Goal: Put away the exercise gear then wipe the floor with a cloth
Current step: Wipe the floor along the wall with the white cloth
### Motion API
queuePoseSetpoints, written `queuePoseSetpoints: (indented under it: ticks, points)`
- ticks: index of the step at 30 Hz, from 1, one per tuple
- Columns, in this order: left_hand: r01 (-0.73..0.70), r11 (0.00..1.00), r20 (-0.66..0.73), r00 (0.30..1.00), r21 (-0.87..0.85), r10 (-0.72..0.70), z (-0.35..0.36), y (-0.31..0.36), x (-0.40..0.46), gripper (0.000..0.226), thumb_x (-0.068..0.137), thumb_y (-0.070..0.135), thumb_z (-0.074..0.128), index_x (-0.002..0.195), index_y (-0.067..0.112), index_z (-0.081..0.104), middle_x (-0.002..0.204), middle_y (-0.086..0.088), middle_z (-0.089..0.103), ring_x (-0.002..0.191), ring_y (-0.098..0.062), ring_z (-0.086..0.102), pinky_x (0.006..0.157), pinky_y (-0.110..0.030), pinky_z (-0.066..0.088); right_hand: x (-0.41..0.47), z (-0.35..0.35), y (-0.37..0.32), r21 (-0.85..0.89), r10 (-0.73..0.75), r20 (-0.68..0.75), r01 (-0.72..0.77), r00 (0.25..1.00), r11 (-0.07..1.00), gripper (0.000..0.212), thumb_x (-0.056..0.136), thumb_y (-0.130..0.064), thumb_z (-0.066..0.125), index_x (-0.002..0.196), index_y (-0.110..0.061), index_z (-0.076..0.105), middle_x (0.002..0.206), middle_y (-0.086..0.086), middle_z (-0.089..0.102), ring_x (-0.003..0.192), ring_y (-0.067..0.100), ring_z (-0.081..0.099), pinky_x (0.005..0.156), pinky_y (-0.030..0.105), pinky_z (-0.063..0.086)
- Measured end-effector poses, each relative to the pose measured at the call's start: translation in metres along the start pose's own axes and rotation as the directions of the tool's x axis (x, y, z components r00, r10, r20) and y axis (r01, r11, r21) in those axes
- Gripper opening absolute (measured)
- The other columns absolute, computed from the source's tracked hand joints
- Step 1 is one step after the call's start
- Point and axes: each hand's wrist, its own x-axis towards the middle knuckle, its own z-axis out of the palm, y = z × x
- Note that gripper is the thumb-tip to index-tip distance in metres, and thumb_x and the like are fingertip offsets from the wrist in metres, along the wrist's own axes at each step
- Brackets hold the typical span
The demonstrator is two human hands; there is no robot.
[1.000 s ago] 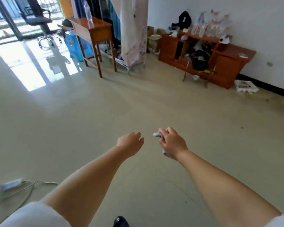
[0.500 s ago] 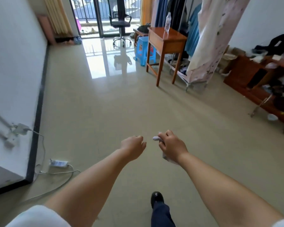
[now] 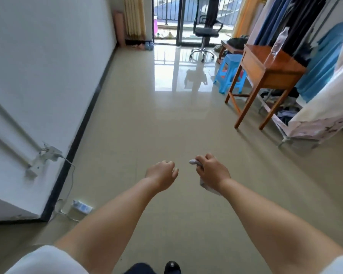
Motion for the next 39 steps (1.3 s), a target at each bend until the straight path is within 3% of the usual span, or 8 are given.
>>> queuePoseSetpoints:
  ticks: [7, 12, 17, 24, 29, 32, 36, 39]
  points:
    - [0.174, 0.985, 0.01, 0.985, -0.007, -0.174, -0.037, -0.082, 0.121, 0.039, 0.099, 0.038, 0.03, 0.117, 0.013, 0.055, 0.122, -0.01, 0.057, 0.111, -0.03, 0.056, 0.083, -0.035, 0.043, 0.166, 0.036, -0.044, 0.048, -0.207, 0.101, 0.203, 0.973, 0.978, 0.027, 0.094, -0.023, 0.045, 0.118, -0.019, 0.056, 0.115, 0.008, 0.051, 0.112, 0.028, 0.05, 0.074, 0.03, 0.041]
    - [0.228, 0.974, -0.011, 0.974, -0.014, -0.228, -0.088, -0.145, 0.222, 0.04, 0.1, 0.038, 0.03, 0.118, 0.012, 0.054, 0.122, -0.01, 0.057, 0.109, -0.03, 0.056, 0.081, -0.035, 0.043, 0.299, 0.048, -0.081, 0.061, -0.26, 0.109, 0.255, 0.959, 0.965, 0.026, 0.094, -0.023, 0.045, 0.116, -0.019, 0.058, 0.113, 0.009, 0.053, 0.111, 0.029, 0.051, 0.072, 0.028, 0.038]
    - [0.273, 0.962, 0.009, 0.962, -0.021, -0.273, -0.142, -0.192, 0.312, 0.038, 0.1, 0.038, 0.029, 0.114, 0.012, 0.054, 0.12, -0.01, 0.058, 0.107, -0.031, 0.057, 0.082, -0.035, 0.044, 0.409, 0.037, -0.115, 0.118, -0.238, 0.129, 0.223, 0.963, 0.968, 0.026, 0.097, -0.024, 0.041, 0.118, -0.022, 0.056, 0.114, 0.004, 0.051, 0.11, 0.022, 0.05, 0.079, 0.031, 0.046]
    - [0.357, 0.93, 0.038, 0.934, -0.084, -0.355, -0.168, -0.243, 0.424, 0.038, 0.1, 0.037, 0.029, 0.113, 0.011, 0.054, 0.119, -0.01, 0.058, 0.106, -0.031, 0.057, 0.076, -0.033, 0.041, 0.562, 0.059, -0.135, 0.074, -0.356, 0.227, 0.349, 0.906, 0.934, 0.028, 0.096, -0.021, 0.044, 0.12, -0.018, 0.057, 0.114, 0.009, 0.052, 0.109, 0.028, 0.052, 0.077, 0.029, 0.043]
    - [0.552, 0.803, 0.045, 0.829, -0.225, -0.557, -0.182, -0.301, 0.482, 0.037, 0.1, 0.034, 0.027, 0.108, 0.01, 0.053, 0.118, -0.011, 0.057, 0.105, -0.03, 0.056, 0.074, -0.033, 0.039, 0.678, 0.081, -0.18, 0.054, -0.524, 0.316, 0.536, 0.791, 0.842, 0.027, 0.097, -0.024, 0.042, 0.12, -0.02, 0.056, 0.114, 0.008, 0.051, 0.108, 0.027, 0.052, 0.072, 0.029, 0.043]
    - [0.656, 0.677, 0.067, 0.733, -0.334, -0.677, -0.183, -0.328, 0.498, 0.034, 0.099, 0.033, 0.027, 0.1, 0.01, 0.053, 0.113, -0.011, 0.058, 0.101, -0.03, 0.055, 0.072, -0.033, 0.038, 0.732, 0.098, -0.21, 0.057, -0.627, 0.43, 0.673, 0.649, 0.737, 0.029, 0.097, -0.025, 0.041, 0.124, -0.022, 0.053, 0.116, 0.005, 0.05, 0.109, 0.025, 0.052, 0.072, 0.031, 0.046]
    - [0.755, 0.475, 0.146, 0.588, -0.452, -0.796, -0.169, -0.353, 0.489, 0.026, 0.098, 0.031, 0.029, 0.091, 0.013, 0.046, 0.102, -0.01, 0.058, 0.087, -0.026, 0.052, 0.069, -0.033, 0.038, 0.775, 0.131, -0.258, 0.068, -0.653, 0.554, 0.754, 0.516, 0.653, 0.029, 0.098, -0.025, 0.039, 0.123, -0.023, 0.053, 0.119, 0.006, 0.049, 0.112, 0.025, 0.051, 0.075, 0.031, 0.047]
    - [0.804, 0.337, 0.2, 0.48, -0.49, -0.854, -0.153, -0.382, 0.476, 0.031, 0.099, 0.033, 0.028, 0.099, 0.012, 0.05, 0.107, -0.009, 0.058, 0.094, -0.027, 0.055, 0.073, -0.034, 0.042, 0.788, 0.168, -0.302, 0.094, -0.666, 0.656, 0.837, 0.356, 0.539, 0.032, 0.099, -0.025, 0.036, 0.127, -0.026, 0.051, 0.122, 0.006, 0.048, 0.118, 0.024, 0.047, 0.075, 0.03, 0.044]
